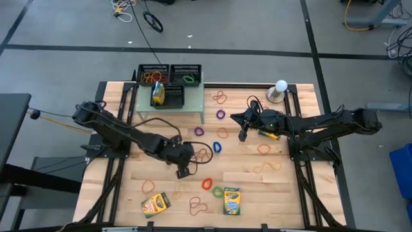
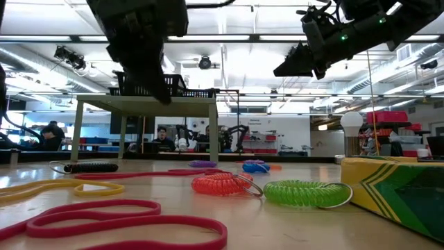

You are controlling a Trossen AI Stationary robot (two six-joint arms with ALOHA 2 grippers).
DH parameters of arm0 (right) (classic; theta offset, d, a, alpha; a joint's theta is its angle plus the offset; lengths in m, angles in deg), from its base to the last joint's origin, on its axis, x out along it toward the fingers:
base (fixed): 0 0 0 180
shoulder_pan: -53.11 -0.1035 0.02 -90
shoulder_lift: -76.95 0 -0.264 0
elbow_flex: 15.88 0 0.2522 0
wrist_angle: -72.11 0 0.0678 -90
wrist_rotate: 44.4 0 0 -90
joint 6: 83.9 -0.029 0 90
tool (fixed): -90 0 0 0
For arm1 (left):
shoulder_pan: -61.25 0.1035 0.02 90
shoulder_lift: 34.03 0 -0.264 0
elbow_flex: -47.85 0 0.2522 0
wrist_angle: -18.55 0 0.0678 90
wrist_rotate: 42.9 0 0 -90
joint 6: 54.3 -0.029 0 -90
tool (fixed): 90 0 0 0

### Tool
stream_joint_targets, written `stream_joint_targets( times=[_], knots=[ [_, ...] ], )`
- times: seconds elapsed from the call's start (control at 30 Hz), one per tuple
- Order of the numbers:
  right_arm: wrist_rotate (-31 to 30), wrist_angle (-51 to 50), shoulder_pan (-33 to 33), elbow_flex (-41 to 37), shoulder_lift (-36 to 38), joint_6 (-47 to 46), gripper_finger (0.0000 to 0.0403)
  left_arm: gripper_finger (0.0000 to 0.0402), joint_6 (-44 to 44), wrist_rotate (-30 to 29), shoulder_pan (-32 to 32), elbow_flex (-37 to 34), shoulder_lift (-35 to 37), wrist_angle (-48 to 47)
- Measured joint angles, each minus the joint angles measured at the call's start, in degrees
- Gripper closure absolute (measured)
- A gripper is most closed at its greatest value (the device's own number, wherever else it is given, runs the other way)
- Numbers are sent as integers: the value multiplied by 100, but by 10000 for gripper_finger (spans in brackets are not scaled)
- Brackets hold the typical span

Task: Pick & Place Office Desk Supplies
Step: Put the red rubber band into the top left black bin on the shelf

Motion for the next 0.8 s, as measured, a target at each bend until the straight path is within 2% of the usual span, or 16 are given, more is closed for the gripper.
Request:
stream_joint_targets(
  times=[0.27,0.43,0.6,0.8],
  knots=[
    [0,-1,2,0,0,0,366,279,227,298,4,-3,-926,72],
    [0,-3,1,0,0,0,366,254,315,352,81,-2,-1280,257],
    [0,-5,2,0,0,0,366,267,440,502,132,1,-1441,246],
    [0,-7,2,0,0,0,366,333,461,588,155,17,-1491,228]
  ],
)
